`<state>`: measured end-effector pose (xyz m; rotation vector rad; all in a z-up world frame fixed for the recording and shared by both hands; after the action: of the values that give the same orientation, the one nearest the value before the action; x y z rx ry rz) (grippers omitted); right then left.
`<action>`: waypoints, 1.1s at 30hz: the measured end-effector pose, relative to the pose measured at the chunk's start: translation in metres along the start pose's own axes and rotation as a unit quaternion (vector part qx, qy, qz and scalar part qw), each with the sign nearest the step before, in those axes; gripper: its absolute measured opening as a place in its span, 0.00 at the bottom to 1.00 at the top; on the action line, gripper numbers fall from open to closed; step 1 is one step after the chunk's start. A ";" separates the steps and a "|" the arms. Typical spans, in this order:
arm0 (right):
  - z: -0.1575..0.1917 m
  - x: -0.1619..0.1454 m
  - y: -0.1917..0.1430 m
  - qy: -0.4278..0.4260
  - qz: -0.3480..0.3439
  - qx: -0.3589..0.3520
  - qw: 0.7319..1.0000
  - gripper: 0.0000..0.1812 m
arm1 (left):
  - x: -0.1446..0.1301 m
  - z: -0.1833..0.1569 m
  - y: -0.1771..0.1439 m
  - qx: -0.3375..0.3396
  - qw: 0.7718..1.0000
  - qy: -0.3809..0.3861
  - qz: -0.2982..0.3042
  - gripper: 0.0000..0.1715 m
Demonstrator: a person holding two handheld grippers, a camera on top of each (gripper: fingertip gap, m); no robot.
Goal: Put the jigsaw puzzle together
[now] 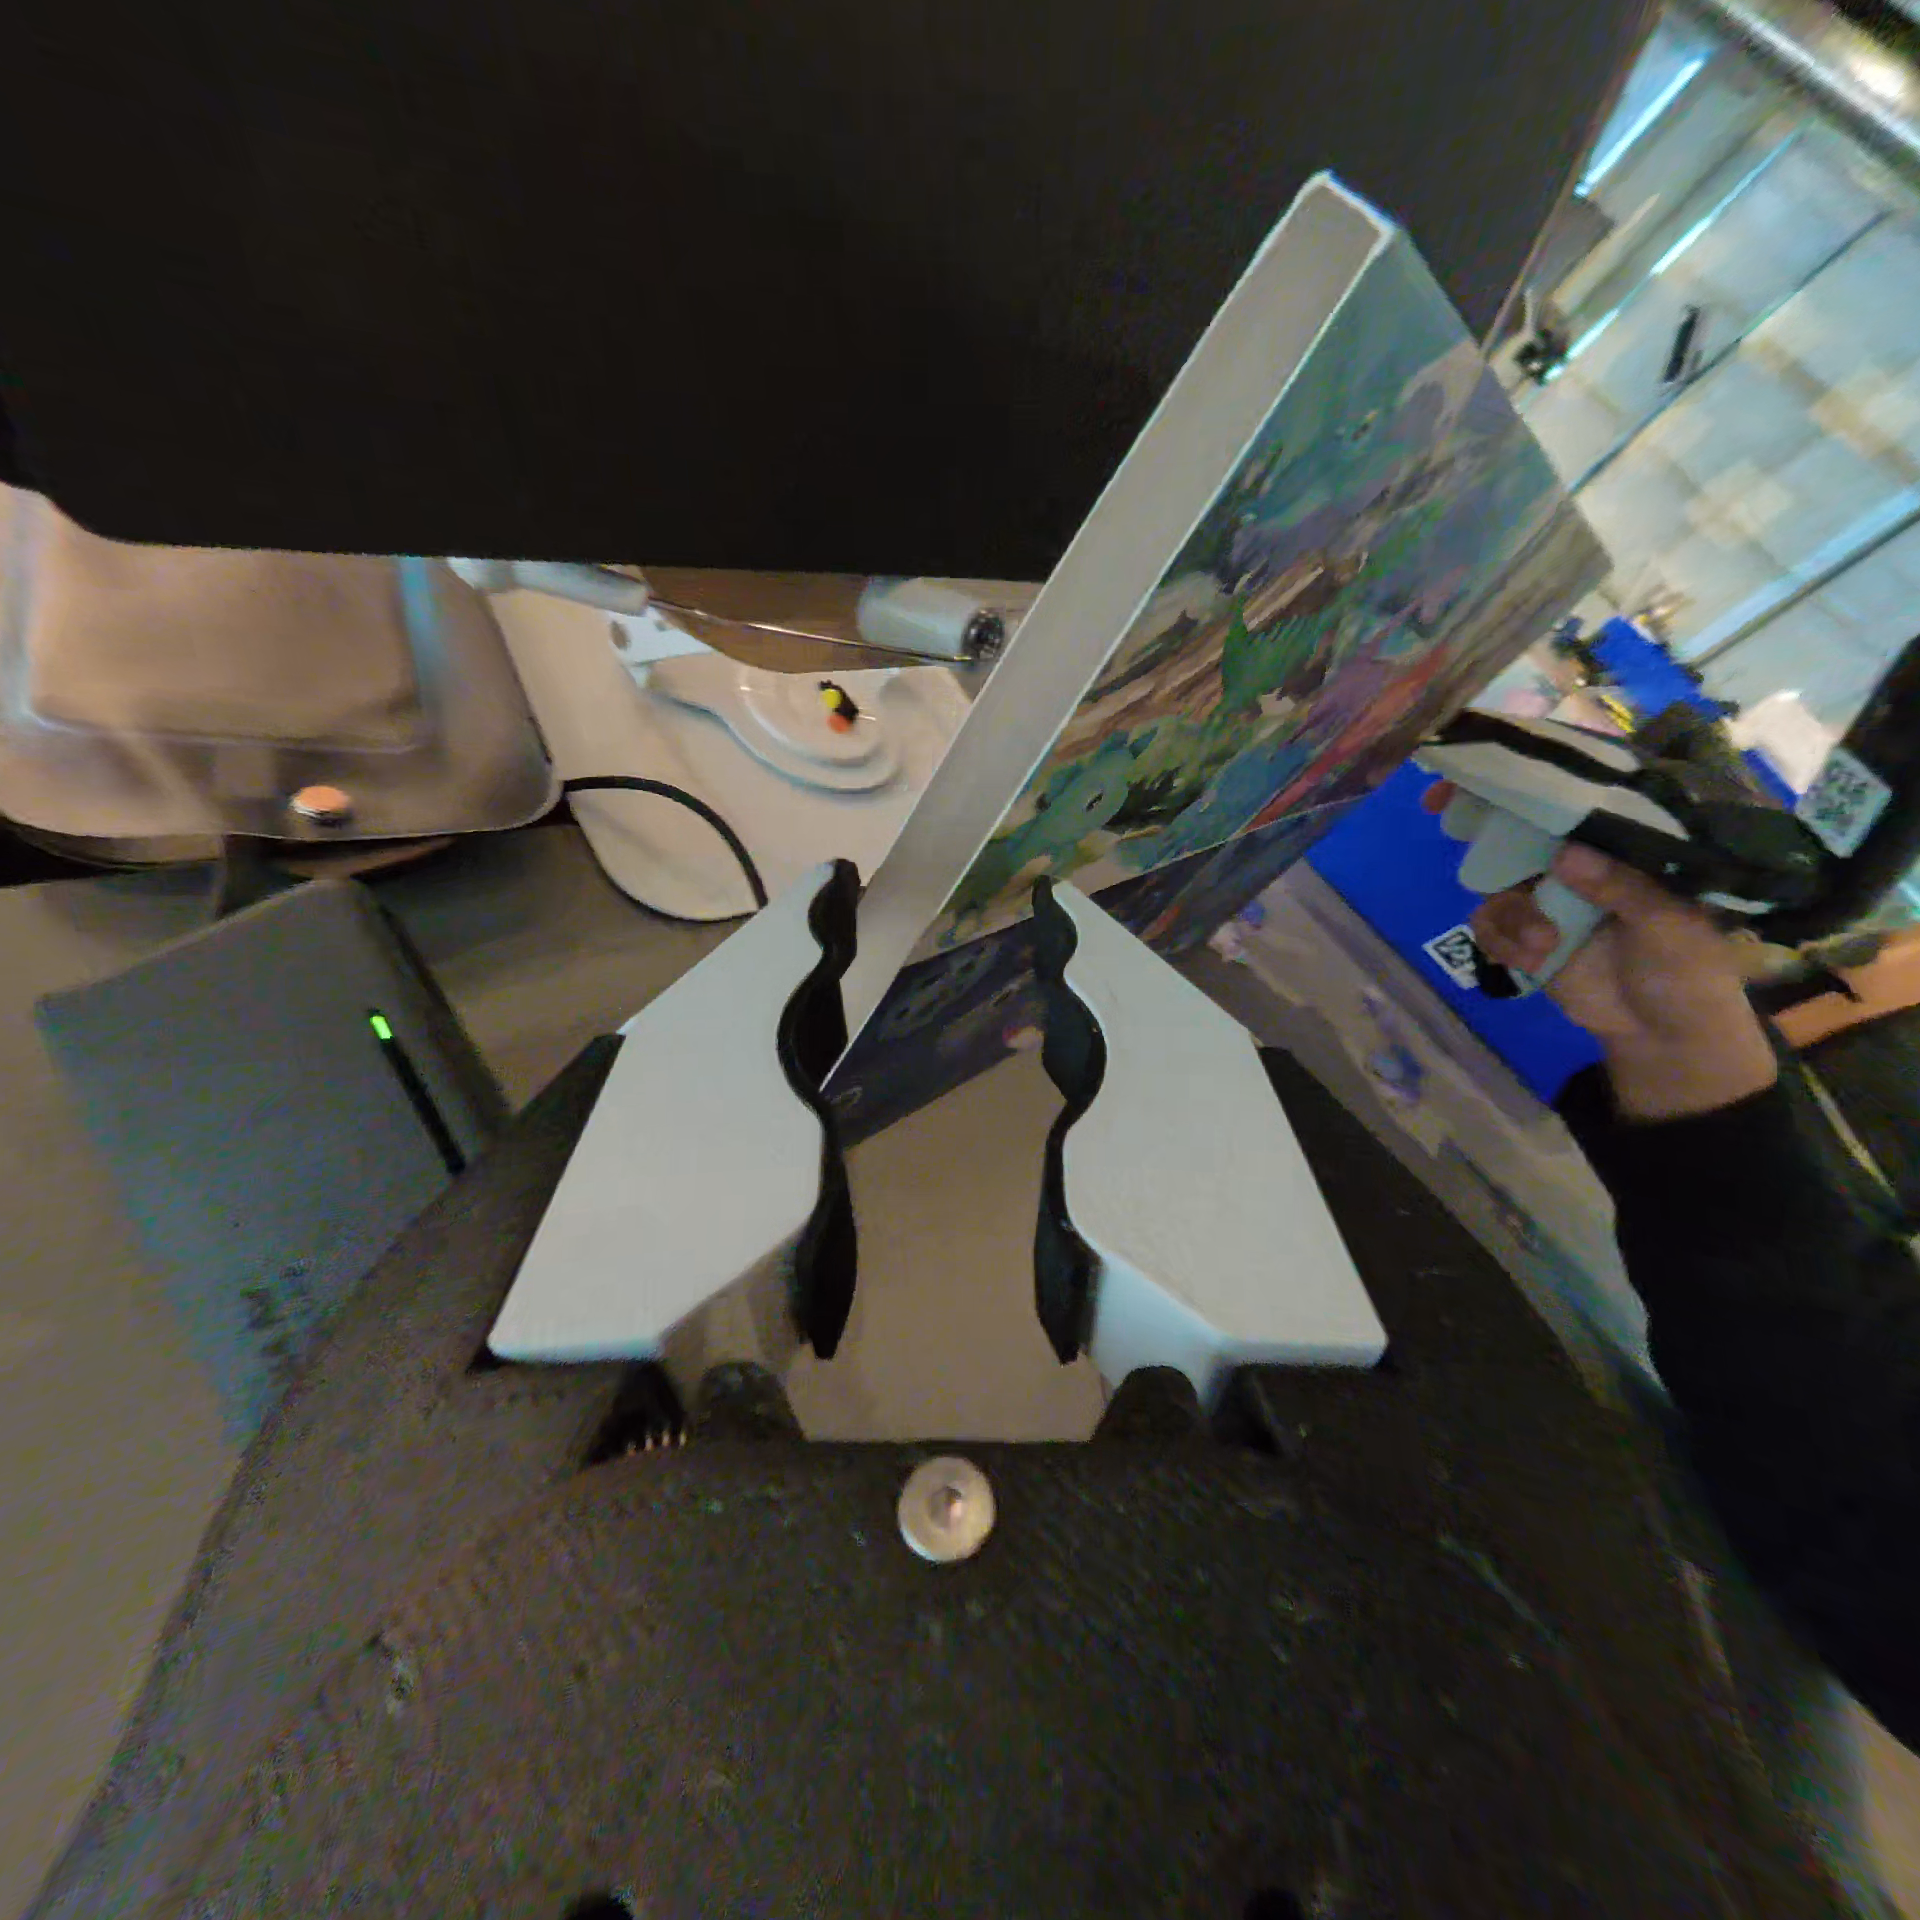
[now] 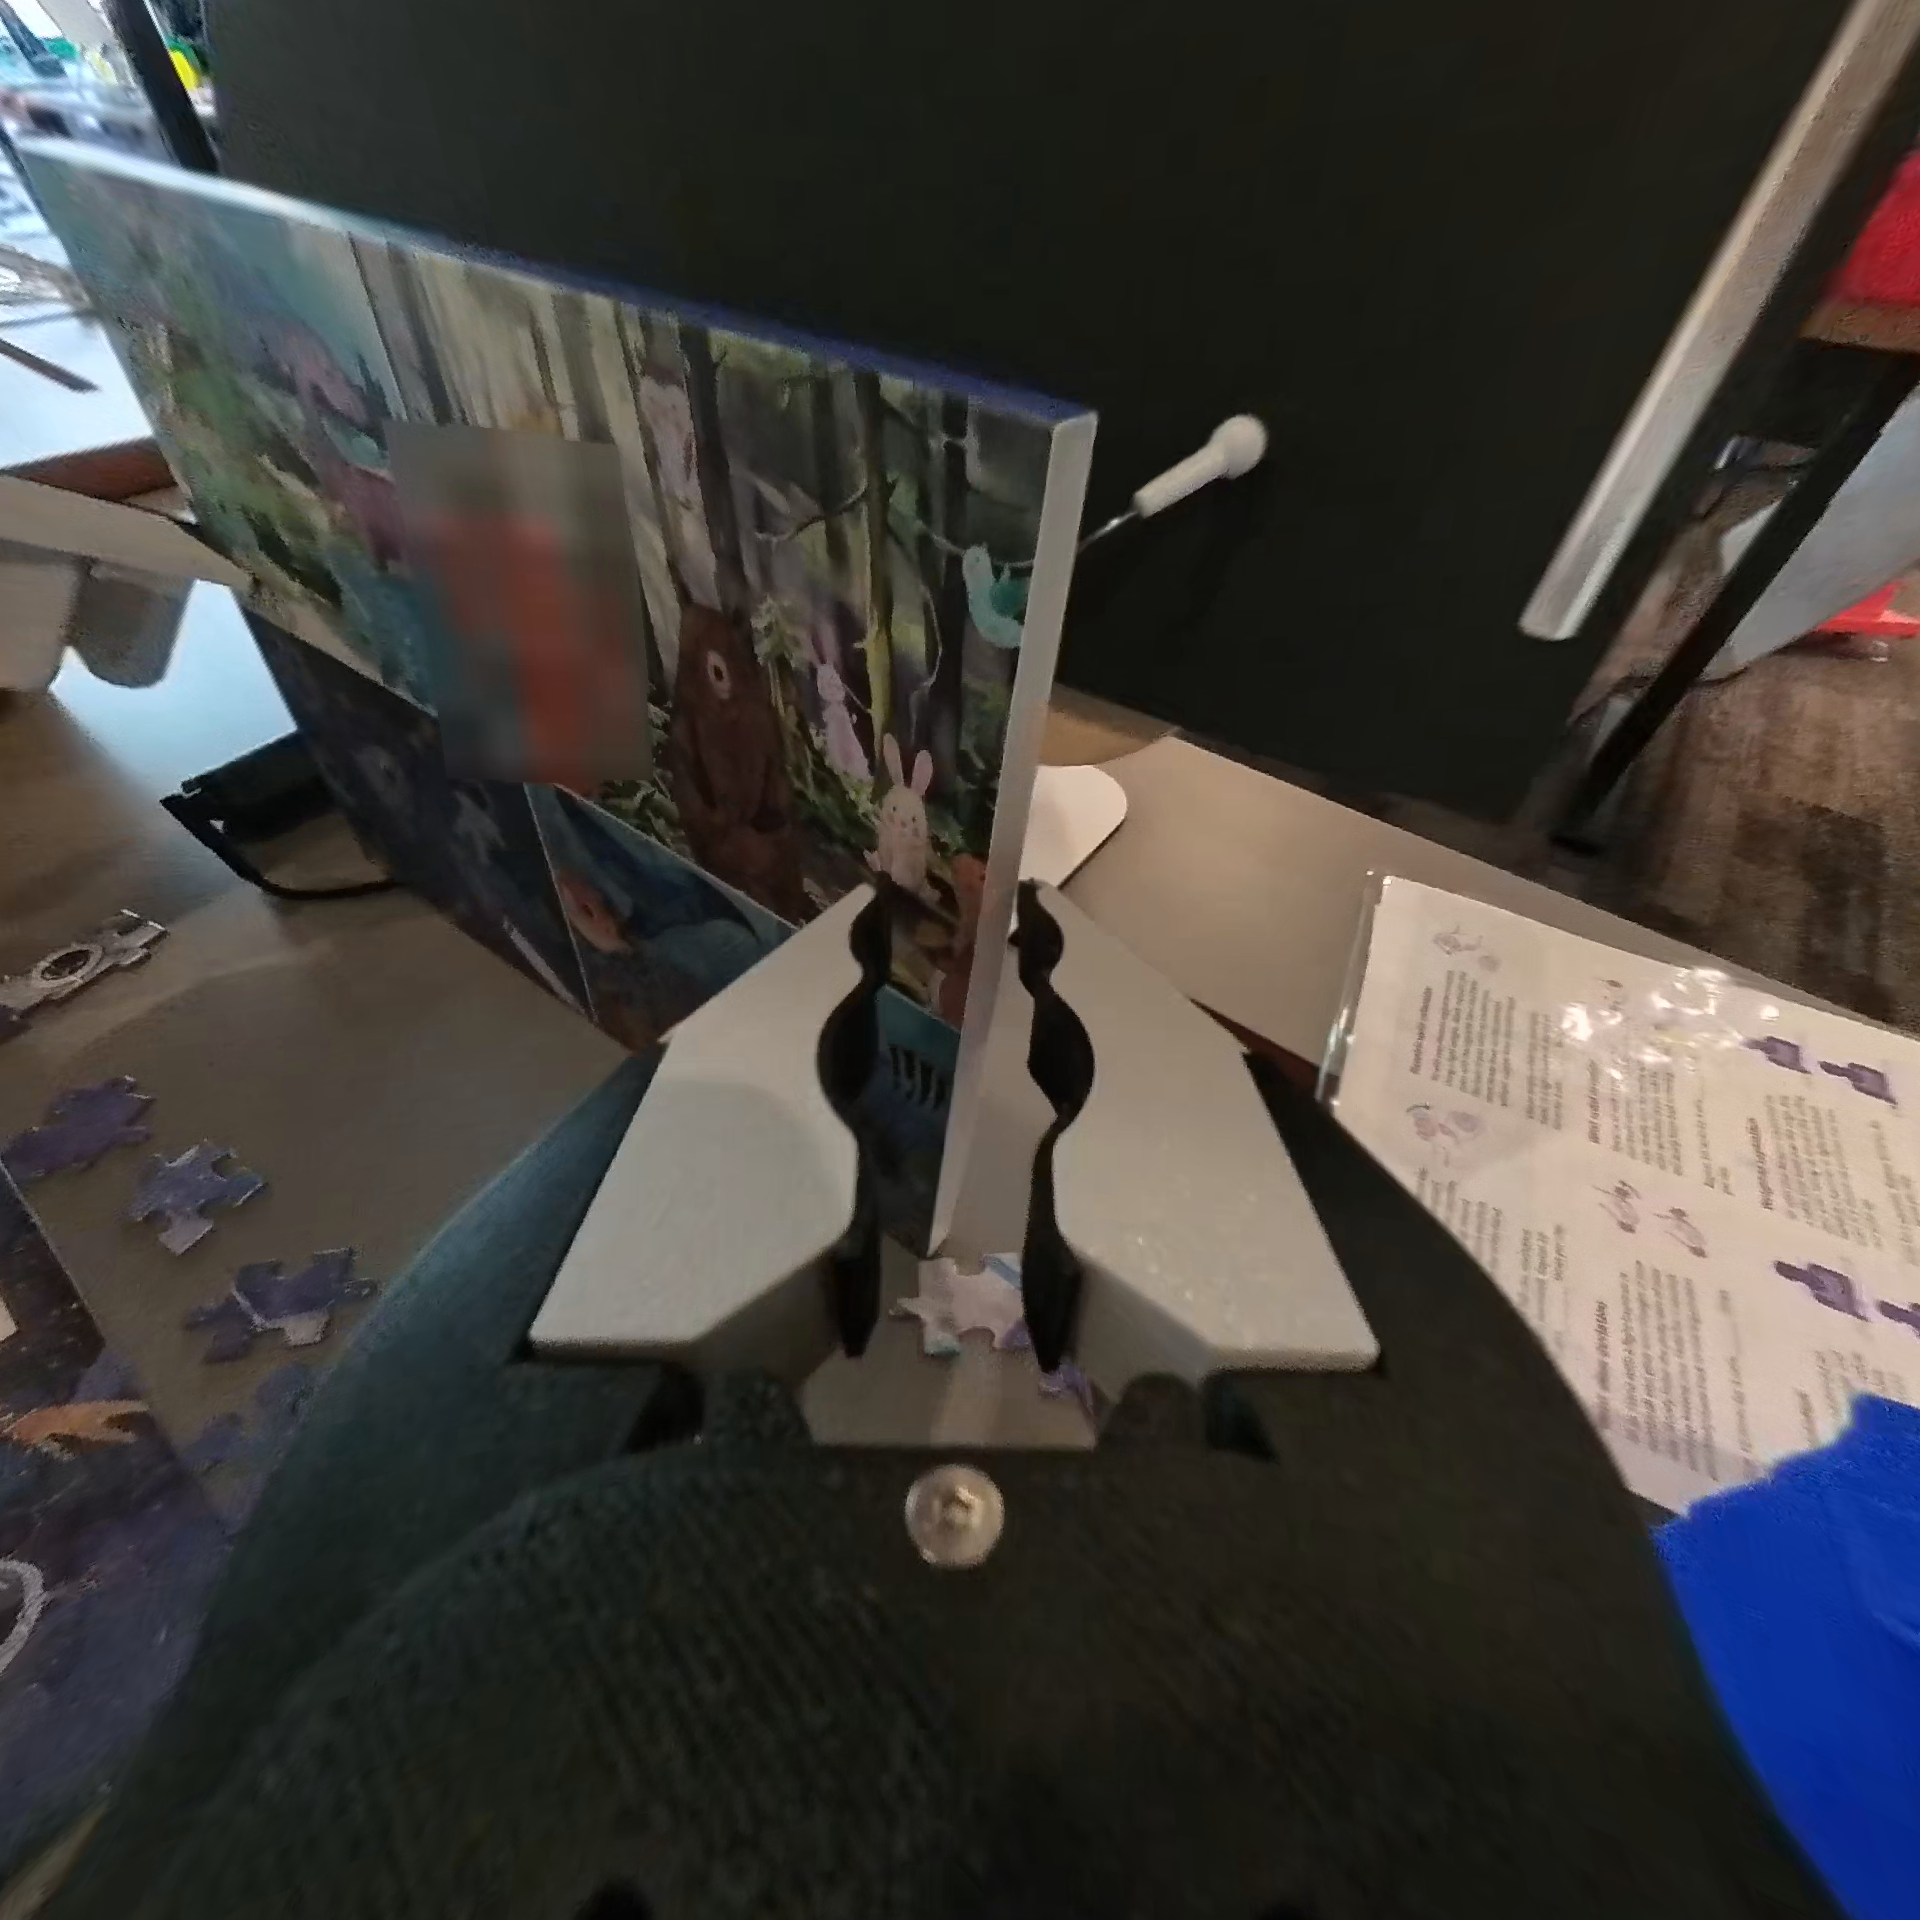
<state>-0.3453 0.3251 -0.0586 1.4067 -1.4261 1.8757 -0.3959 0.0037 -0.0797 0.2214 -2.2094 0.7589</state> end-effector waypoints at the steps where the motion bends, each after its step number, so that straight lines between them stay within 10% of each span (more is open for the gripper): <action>1: -0.003 0.001 -0.003 0.005 -0.004 0.000 1.000 0.12 | -0.001 -0.001 0.002 -0.005 1.000 0.002 0.002 0.18; 11: -0.024 -0.012 -0.009 0.047 0.010 0.015 0.999 0.19 | -0.014 -0.017 0.025 0.051 0.995 0.083 0.036 0.01; 17: -0.019 -0.042 0.011 0.042 0.122 0.027 0.991 0.41 | -0.011 -0.005 0.023 0.044 0.998 0.049 0.010 0.01; 25: -0.004 -0.044 0.029 0.064 0.101 0.078 0.990 0.20 | -0.004 0.009 0.016 0.096 0.993 0.070 -0.017 0.02; 33: 0.030 -0.028 0.045 -0.065 0.041 0.002 0.997 0.20 | 0.012 0.036 -0.009 0.144 0.986 0.060 -0.050 0.02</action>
<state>-0.3538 0.2875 -0.1059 1.5192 -1.5640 1.8661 -0.4233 -0.0243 -0.0857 0.4161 -1.9551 1.0070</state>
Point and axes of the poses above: each gripper's, where its closed fingertips meet, y out along the fingers, x out of its top, z = x × y across the jaws, the point moved 4 cm from there along -y, back along the fingers, and after that the axes turned 13 degrees about z, right-handed, at the moved point
